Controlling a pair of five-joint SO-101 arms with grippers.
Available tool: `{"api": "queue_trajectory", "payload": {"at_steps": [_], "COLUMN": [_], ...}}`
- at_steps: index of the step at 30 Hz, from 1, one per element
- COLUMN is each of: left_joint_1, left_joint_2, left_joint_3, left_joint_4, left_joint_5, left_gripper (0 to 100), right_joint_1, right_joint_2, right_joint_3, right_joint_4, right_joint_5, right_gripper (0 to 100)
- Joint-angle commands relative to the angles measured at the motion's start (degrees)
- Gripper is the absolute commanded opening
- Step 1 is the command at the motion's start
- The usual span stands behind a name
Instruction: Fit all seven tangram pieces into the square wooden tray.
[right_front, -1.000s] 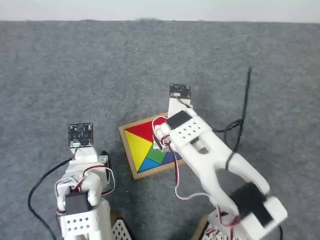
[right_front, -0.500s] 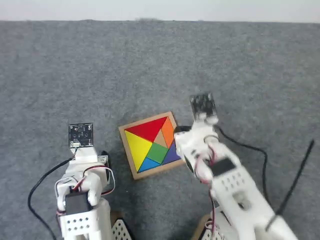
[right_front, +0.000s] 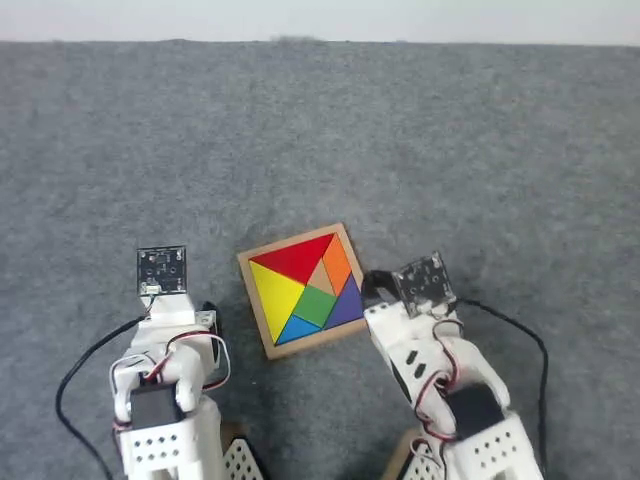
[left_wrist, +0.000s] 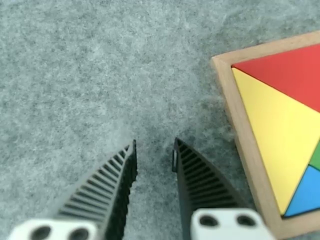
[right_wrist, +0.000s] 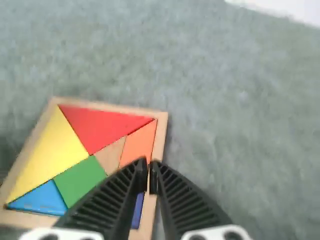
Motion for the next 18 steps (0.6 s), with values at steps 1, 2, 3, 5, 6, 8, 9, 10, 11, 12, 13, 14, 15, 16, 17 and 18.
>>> {"api": "queue_trajectory", "payload": {"at_steps": [1,2,3,5,6,8,9,10,11,12,13,14,15,16,17,18], "left_joint_1": [-0.26,-0.26,-0.26,-0.26,-0.26,-0.26,-0.26,-0.26,-0.26,-0.26,-0.26,-0.26,-0.26,-0.26,-0.26,-0.26], "left_joint_2": [-0.79,-0.79,-0.79,-0.79,-0.79,-0.79,-0.79,-0.79,-0.79,-0.79,-0.79,-0.79,-0.79,-0.79,-0.79,-0.79], "left_joint_3": [-0.31,-0.31,-0.31,-0.31,-0.31,-0.31,-0.31,-0.31,-0.31,-0.31,-0.31,-0.31,-0.31,-0.31,-0.31,-0.31], "left_joint_4": [0.09,0.09,0.09,0.09,0.09,0.09,0.09,0.09,0.09,0.09,0.09,0.09,0.09,0.09,0.09,0.09], "left_joint_5": [-0.26,-0.26,-0.26,-0.26,-0.26,-0.26,-0.26,-0.26,-0.26,-0.26,-0.26,-0.26,-0.26,-0.26,-0.26,-0.26], "left_gripper": [11,11,11,11,11,11,11,11,11,11,11,11,11,11,11,11], "right_joint_1": [2.59,3.82,5.58,9.71,12.09,17.01,19.38,21.76,24.13,26.33,28.00,29.05,29.32,29.32,29.32,29.32], "right_joint_2": [0.40,0.48,0.84,0.57,0.57,0.57,0.57,0.57,0.57,0.57,0.57,0.57,0.57,0.57,0.48,0.48], "right_joint_3": [-0.35,0.79,1.14,1.05,1.05,1.05,1.05,1.05,1.05,1.05,1.05,1.05,1.05,1.05,1.05,0.88], "right_joint_4": [8.40,9.45,10.77,13.85,15.25,18.15,19.82,21.23,21.93,22.20,22.20,22.20,22.20,22.20,22.02,21.05], "right_joint_5": [1.14,1.14,1.14,1.14,1.14,1.14,1.14,1.14,1.14,0.97,0.70,0.70,0.70,0.70,0.70,0.97], "right_gripper": [0.6,0.6,0.6,0.6,0.6,0.6,0.6,0.6,0.6,0.6,0.6,0.6,0.6,0.6,0.6,0.6]}}
